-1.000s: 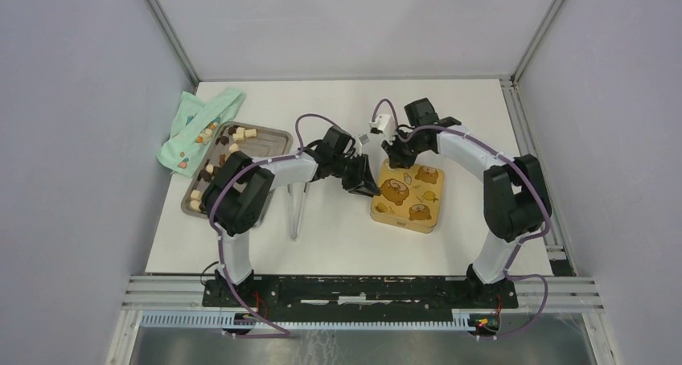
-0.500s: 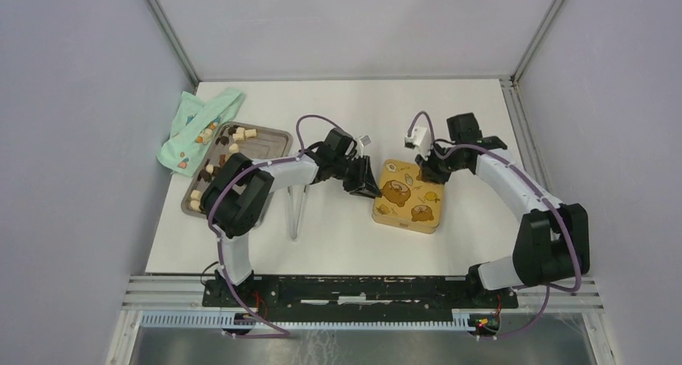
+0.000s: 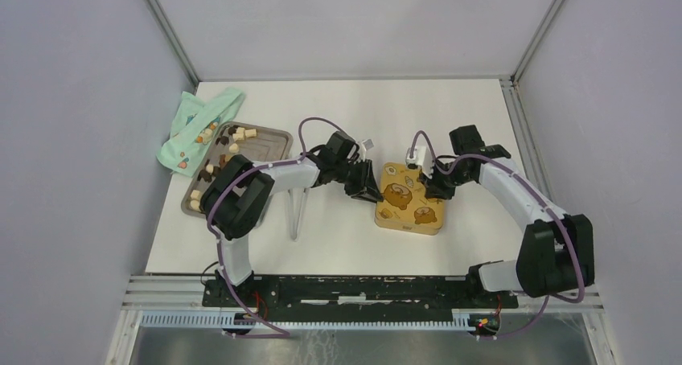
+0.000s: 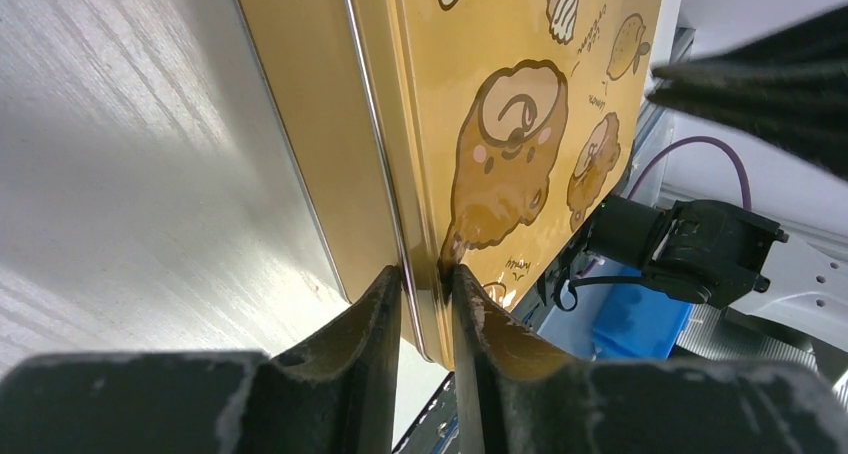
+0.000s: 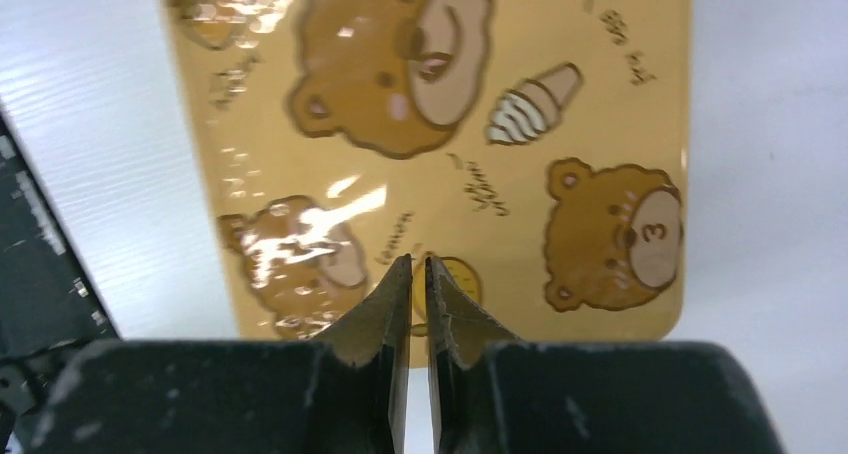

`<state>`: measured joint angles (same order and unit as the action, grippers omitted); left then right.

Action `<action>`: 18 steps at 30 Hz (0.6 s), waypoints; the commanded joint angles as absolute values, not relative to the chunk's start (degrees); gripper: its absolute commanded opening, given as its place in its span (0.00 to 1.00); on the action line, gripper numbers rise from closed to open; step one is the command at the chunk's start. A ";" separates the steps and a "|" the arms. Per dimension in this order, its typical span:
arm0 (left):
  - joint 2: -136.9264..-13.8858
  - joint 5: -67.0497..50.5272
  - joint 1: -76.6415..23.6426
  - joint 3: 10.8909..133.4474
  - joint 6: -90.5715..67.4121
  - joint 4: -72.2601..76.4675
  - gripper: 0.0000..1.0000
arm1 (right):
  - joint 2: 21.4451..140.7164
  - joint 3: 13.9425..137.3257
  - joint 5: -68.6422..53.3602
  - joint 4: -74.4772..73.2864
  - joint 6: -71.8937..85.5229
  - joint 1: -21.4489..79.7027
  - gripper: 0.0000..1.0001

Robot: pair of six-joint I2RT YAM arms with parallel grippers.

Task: Pack the chocolate
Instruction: Close the box lid on the packing box.

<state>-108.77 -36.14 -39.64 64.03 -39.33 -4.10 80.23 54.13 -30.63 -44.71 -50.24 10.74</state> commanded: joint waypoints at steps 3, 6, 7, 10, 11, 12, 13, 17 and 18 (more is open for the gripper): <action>-107.97 -35.83 -40.79 63.26 -38.67 -4.59 0.30 | 74.72 47.83 -34.57 -50.49 -58.42 11.14 0.14; -107.50 -35.79 -41.08 63.71 -39.10 -4.12 0.30 | 75.65 43.33 -28.13 -45.55 -53.90 11.14 0.14; -107.31 -35.59 -41.05 63.72 -39.23 -3.96 0.31 | 75.84 42.47 -26.55 -44.00 -52.96 11.12 0.14; -106.16 -34.81 -41.02 63.81 -39.29 -3.95 0.31 | 75.92 41.78 -23.69 -42.27 -51.32 11.18 0.14; -105.69 -34.42 -41.04 63.81 -39.29 -3.95 0.31 | 75.72 42.33 -23.36 -42.47 -51.21 11.09 0.14; -105.12 -34.11 -41.03 63.81 -39.18 -3.80 0.32 | 75.44 43.61 -23.63 -43.32 -51.43 11.05 0.15; -104.40 -33.59 -41.00 63.89 -39.01 -3.76 0.34 | 74.93 45.34 -24.15 -44.19 -51.59 10.87 0.15; -98.77 -29.28 -40.83 65.34 -37.13 -4.63 0.48 | 72.01 54.90 -23.51 -46.94 -52.03 10.34 0.20; -97.18 -27.68 -40.80 66.21 -36.32 -5.60 0.52 | 71.34 57.59 -22.49 -46.95 -52.03 10.00 0.24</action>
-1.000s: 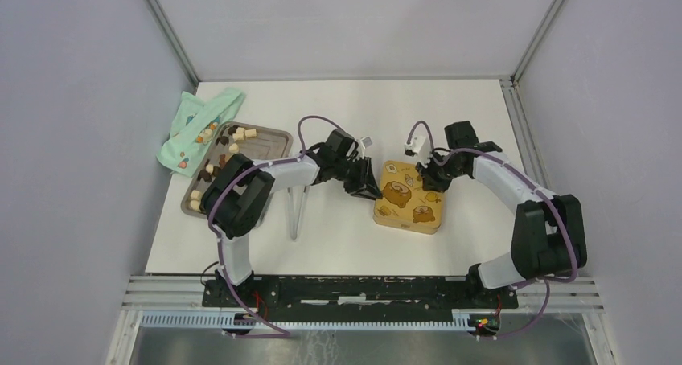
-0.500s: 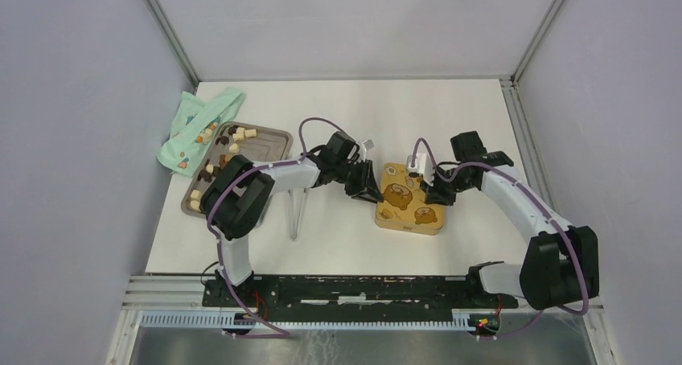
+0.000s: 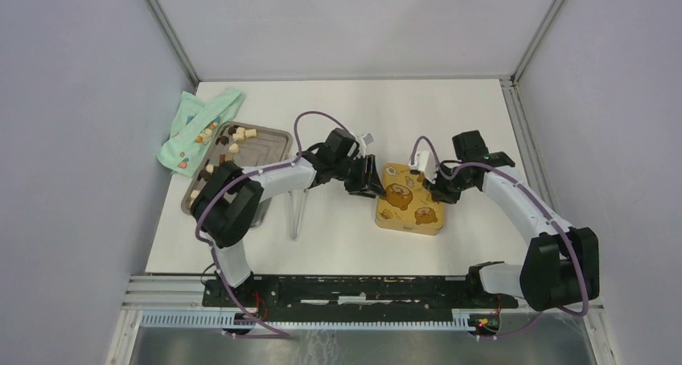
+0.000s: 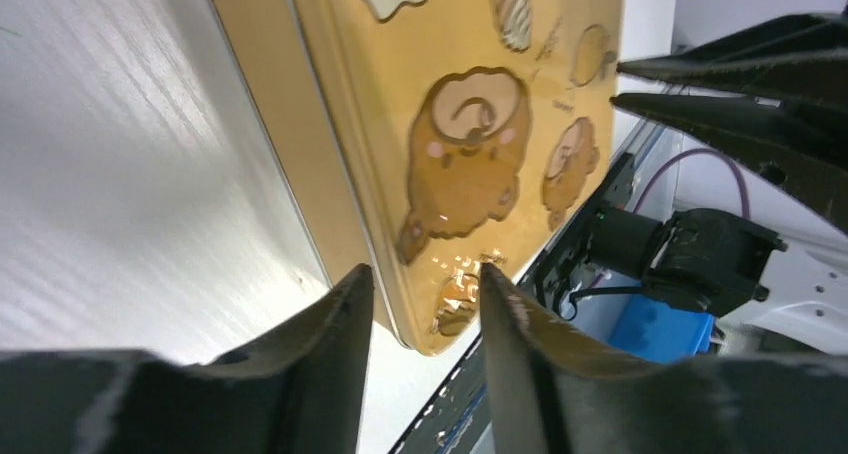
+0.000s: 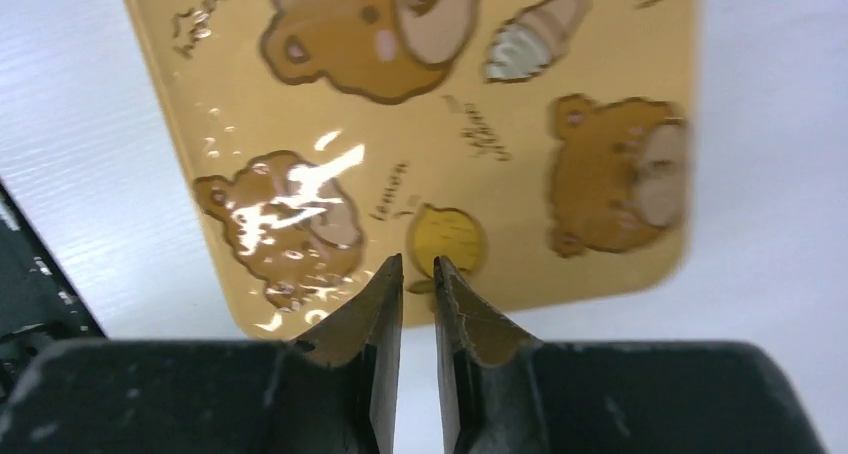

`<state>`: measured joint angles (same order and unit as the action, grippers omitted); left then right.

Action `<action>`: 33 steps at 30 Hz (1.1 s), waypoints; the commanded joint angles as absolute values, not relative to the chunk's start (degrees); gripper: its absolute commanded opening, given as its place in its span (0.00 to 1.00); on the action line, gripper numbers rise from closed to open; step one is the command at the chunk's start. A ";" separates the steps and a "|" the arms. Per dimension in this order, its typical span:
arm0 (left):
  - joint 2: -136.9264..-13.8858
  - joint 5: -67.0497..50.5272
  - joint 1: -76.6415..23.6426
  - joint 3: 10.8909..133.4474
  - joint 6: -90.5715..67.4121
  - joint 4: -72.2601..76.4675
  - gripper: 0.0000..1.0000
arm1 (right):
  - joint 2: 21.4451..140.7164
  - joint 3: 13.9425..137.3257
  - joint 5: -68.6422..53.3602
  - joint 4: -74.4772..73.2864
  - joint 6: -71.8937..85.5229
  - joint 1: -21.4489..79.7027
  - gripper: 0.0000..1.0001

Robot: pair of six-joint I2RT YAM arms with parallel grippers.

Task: Pack the chocolate
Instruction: Close the box lid on the packing box, then reset both arms

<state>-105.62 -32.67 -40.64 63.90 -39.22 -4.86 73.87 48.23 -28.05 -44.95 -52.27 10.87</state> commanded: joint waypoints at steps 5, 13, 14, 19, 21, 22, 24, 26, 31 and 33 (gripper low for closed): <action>-88.09 -18.13 -39.64 71.57 -29.93 -11.96 0.66 | 70.71 70.41 -21.26 -47.80 -51.11 6.38 0.59; -72.36 -0.64 -38.61 84.49 -20.48 -20.00 0.99 | 69.82 89.16 -15.58 -36.94 -30.00 -1.58 0.98; -71.37 2.04 -38.50 86.05 -19.86 -21.15 1.00 | 68.81 90.34 -14.80 -35.41 -28.02 -1.58 0.98; -67.86 9.89 -38.52 93.52 -18.16 -27.57 1.00 | 63.83 93.37 -16.51 -29.64 -20.17 -1.58 0.98; -66.79 11.08 -38.54 95.53 -17.93 -29.08 1.00 | 62.70 94.03 -14.44 -27.95 -15.07 -1.58 0.98; -66.19 11.54 -38.49 96.16 -17.78 -29.52 1.00 | 62.17 94.08 -12.23 -26.99 -11.77 -1.66 0.98; -65.07 12.22 -38.50 96.95 -17.80 -29.85 1.00 | 61.63 94.28 -8.46 -26.24 -7.72 -1.67 0.98; -64.03 13.07 -38.57 97.27 -17.75 -29.88 1.00 | 61.42 94.19 -6.23 -26.40 -6.41 -1.67 0.98; -62.22 15.46 -38.48 97.47 -17.18 -30.93 1.00 | 60.16 92.66 -4.94 -26.09 -5.11 -1.67 0.98; -61.56 16.19 -38.50 97.11 -17.15 -31.19 1.00 | 59.96 92.31 -4.54 -25.93 -4.84 -1.67 0.98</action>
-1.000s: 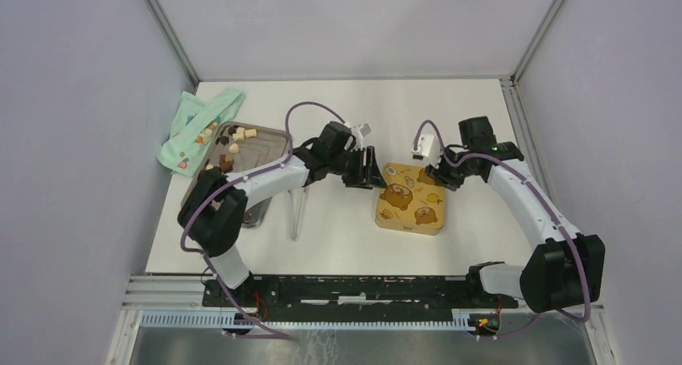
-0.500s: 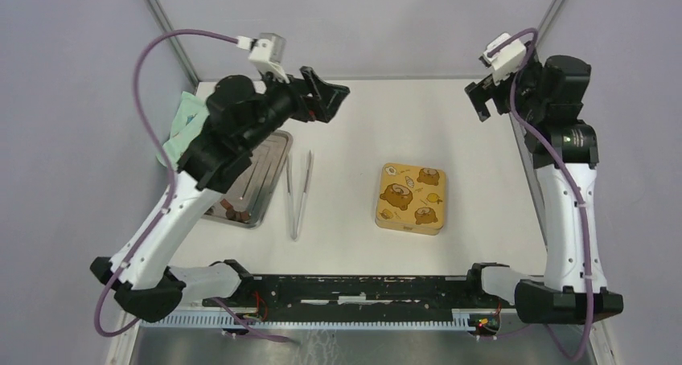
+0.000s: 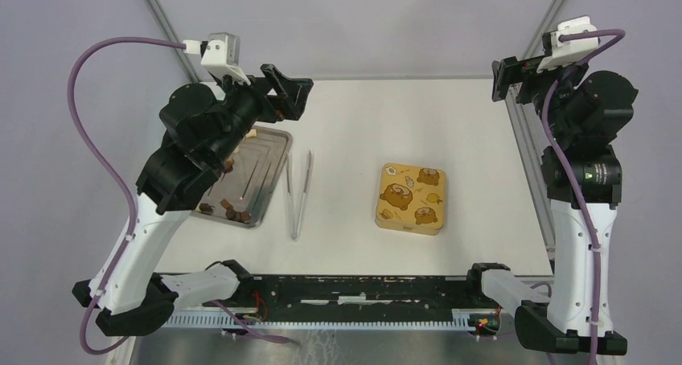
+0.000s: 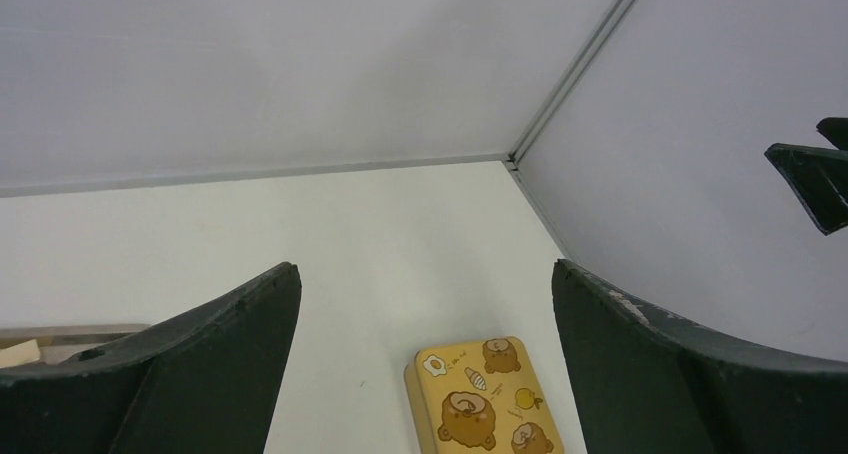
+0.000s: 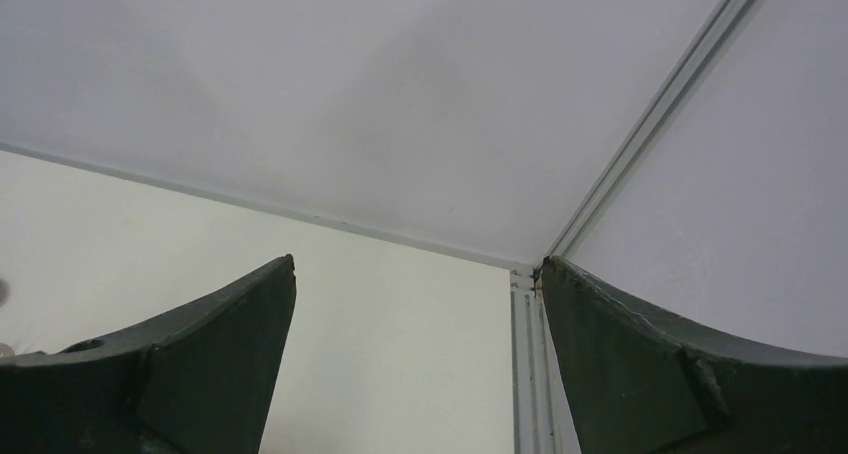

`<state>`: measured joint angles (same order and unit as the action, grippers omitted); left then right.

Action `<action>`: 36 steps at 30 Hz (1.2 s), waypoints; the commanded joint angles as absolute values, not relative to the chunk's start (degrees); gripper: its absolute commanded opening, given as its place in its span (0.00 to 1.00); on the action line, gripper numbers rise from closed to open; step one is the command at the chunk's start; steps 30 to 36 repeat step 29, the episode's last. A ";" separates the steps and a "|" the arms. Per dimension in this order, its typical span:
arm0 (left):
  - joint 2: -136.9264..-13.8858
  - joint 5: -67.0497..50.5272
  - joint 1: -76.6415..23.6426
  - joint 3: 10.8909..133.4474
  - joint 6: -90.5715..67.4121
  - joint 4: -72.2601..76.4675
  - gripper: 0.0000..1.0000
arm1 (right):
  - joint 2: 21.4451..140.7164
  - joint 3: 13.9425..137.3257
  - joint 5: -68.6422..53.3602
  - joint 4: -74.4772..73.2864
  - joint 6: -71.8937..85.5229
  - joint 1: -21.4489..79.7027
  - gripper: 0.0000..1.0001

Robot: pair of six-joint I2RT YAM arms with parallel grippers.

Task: Pack the chocolate
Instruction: Reset both arms

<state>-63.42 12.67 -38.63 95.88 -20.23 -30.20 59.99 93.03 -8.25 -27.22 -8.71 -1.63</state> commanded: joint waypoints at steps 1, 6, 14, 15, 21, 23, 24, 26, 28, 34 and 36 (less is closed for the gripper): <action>-61.30 16.48 -38.52 96.81 -17.04 -31.32 1.00 | 59.86 92.13 -4.37 -25.95 -4.75 -1.67 0.98; -60.08 17.84 -38.58 95.10 -17.01 -31.97 1.00 | 59.61 91.41 -4.63 -25.93 -4.22 -1.75 0.98; -58.83 19.53 -38.53 94.92 -16.44 -33.08 1.00 | 59.41 89.89 -5.18 -25.46 -4.22 -1.76 0.98; -58.73 19.64 -38.48 94.92 -16.44 -33.21 1.00 | 59.43 89.79 -4.95 -25.39 -4.22 -1.76 0.98; -58.27 19.89 -38.50 94.90 -16.41 -33.22 1.00 | 59.57 89.38 -4.22 -25.39 -4.31 -1.76 0.98; -58.28 19.86 -38.50 94.92 -16.35 -33.21 1.00 | 59.54 89.38 -4.13 -25.40 -4.22 -1.76 0.98; -58.32 19.86 -38.51 94.93 -16.35 -33.22 1.00 | 59.60 89.38 -4.09 -25.40 -4.22 -1.76 0.98; -58.19 19.86 -38.52 94.84 -16.40 -33.21 1.00 | 59.52 89.22 -4.06 -25.47 -4.22 -1.76 0.98; -58.11 19.95 -38.53 94.76 -16.43 -33.18 1.00 | 59.55 88.91 -4.11 -25.49 -4.30 -1.76 0.98; -58.02 20.03 -38.50 94.75 -16.41 -33.22 1.00 | 59.53 88.72 -4.22 -25.64 -4.39 -1.76 0.98; -58.02 20.03 -38.50 94.75 -16.41 -33.22 1.00 | 59.53 88.72 -4.22 -25.64 -4.39 -1.76 0.98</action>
